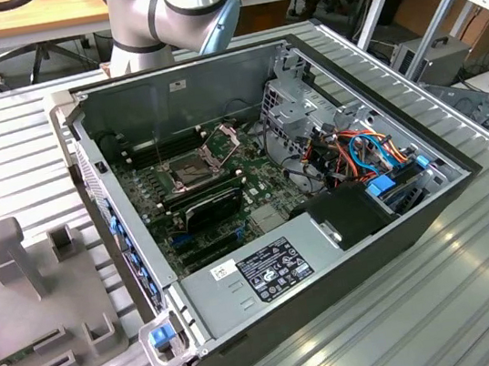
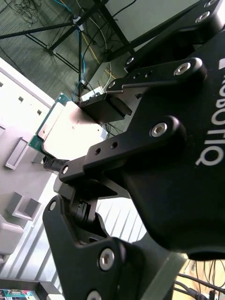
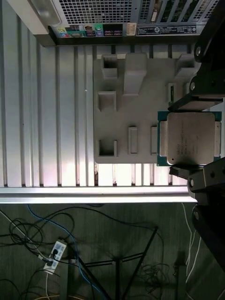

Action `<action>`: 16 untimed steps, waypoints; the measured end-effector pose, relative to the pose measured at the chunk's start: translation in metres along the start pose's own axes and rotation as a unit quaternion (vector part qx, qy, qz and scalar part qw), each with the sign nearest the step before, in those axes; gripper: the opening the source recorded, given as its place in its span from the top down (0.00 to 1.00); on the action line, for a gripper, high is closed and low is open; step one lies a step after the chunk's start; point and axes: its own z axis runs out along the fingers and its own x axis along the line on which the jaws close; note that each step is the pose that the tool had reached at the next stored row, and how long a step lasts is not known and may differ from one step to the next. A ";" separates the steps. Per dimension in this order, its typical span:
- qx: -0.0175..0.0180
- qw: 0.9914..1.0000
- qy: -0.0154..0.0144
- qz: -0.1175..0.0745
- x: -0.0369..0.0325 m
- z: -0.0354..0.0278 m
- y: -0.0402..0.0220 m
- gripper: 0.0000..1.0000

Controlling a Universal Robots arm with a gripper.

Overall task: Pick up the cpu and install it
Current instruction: 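Pick up the cpu and move it towards the insertion slot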

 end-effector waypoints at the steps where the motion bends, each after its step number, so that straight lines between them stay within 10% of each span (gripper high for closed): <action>1: 0.000 1.000 0.000 0.000 0.0000 -0.0009 0.0000 0.45; 16: 0.000 1.000 0.000 0.000 0.0006 -0.0143 0.0007 0.45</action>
